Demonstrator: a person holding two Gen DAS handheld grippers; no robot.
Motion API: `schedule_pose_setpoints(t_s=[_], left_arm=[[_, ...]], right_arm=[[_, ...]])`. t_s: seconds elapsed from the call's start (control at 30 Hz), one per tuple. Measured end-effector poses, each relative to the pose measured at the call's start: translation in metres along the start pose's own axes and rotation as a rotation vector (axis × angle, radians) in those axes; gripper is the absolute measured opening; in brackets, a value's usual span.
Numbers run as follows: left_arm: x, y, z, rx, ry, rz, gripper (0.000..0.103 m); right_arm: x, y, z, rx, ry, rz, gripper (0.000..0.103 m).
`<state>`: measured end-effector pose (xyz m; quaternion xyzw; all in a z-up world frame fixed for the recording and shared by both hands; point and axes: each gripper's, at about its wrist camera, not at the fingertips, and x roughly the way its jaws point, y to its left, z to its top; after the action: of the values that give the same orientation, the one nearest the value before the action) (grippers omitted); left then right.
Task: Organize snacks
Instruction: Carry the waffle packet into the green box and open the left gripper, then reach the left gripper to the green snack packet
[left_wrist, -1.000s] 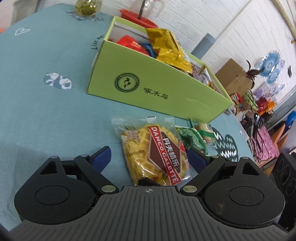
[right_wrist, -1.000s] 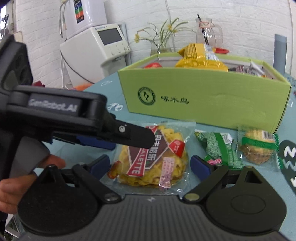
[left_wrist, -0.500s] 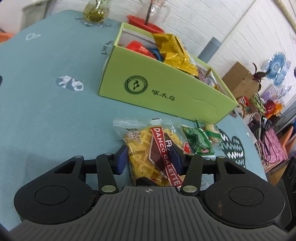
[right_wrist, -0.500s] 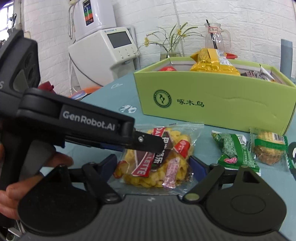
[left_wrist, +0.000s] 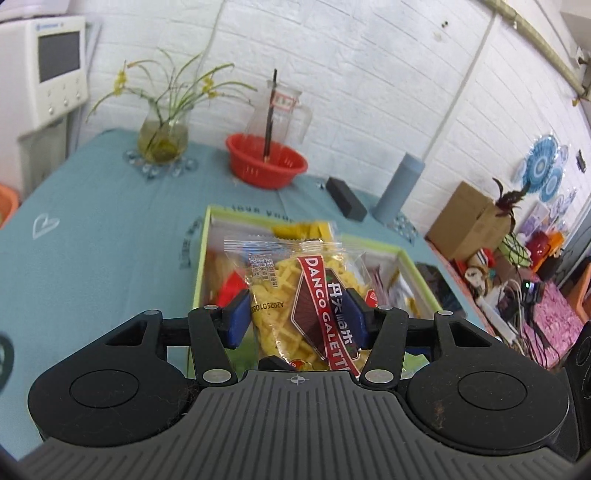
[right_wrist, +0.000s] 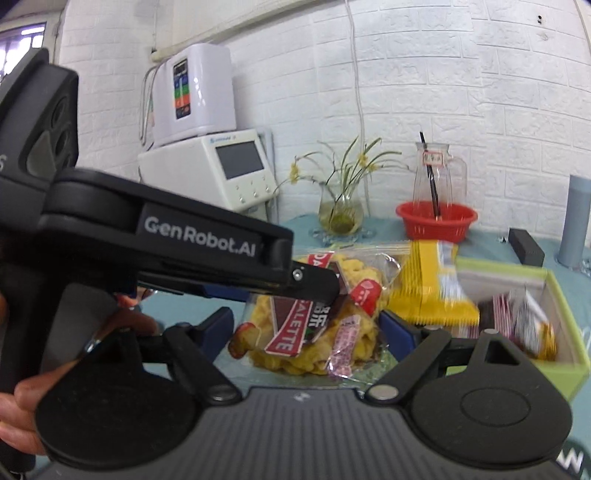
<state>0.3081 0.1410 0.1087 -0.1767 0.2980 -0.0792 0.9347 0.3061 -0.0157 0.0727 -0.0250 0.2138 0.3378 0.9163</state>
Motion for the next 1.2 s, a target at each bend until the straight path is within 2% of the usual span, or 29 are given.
schedule_pose_setpoints(t_s=[0.13, 0.23, 0.3, 0.37, 0.5, 0.57, 0.67, 0.8, 0.9, 0.97, 1.1, 1.2], left_arm=[[0.034, 0.006, 0.032, 0.009, 0.003, 0.017, 0.035], [0.062, 0.016, 0.040, 0.005, 0.036, 0.027, 0.036], [0.082, 0.023, 0.038, 0.017, 0.044, 0.035, 0.042], [0.090, 0.028, 0.035, 0.021, 0.030, 0.042, 0.057], [0.066, 0.020, 0.036, 0.049, -0.058, 0.050, 0.065], [0.046, 0.009, 0.034, 0.085, -0.112, 0.050, 0.074], [0.025, -0.010, 0.026, 0.122, -0.133, 0.039, 0.074], [0.007, -0.030, -0.001, 0.128, -0.069, -0.055, 0.075], [0.004, -0.045, -0.032, 0.128, 0.004, -0.111, 0.075], [0.012, -0.052, -0.053, 0.116, 0.082, -0.139, 0.075], [0.042, -0.054, -0.084, 0.052, 0.246, -0.164, 0.069], [0.060, -0.053, -0.092, 0.013, 0.305, -0.180, 0.065]], right_arm=[[0.035, -0.013, 0.024, -0.010, 0.020, 0.001, 0.090], [0.064, -0.026, 0.027, 0.001, 0.072, 0.007, 0.091], [0.080, -0.032, 0.021, -0.016, 0.105, 0.005, 0.094], [0.086, -0.033, 0.015, -0.049, 0.108, 0.002, 0.094], [0.065, -0.041, 0.017, -0.021, 0.076, 0.018, 0.093], [0.040, -0.047, 0.016, 0.002, 0.026, 0.021, 0.093], [-0.003, -0.056, 0.013, 0.050, -0.040, 0.014, 0.093], [-0.056, -0.067, -0.012, 0.085, -0.066, -0.060, 0.093], [-0.079, -0.073, -0.046, 0.123, -0.010, -0.114, 0.093], [-0.085, -0.073, -0.070, 0.146, 0.050, -0.131, 0.093], [-0.079, -0.065, -0.105, 0.176, 0.159, -0.072, 0.093], [-0.070, -0.061, -0.109, 0.179, 0.191, -0.037, 0.093]])
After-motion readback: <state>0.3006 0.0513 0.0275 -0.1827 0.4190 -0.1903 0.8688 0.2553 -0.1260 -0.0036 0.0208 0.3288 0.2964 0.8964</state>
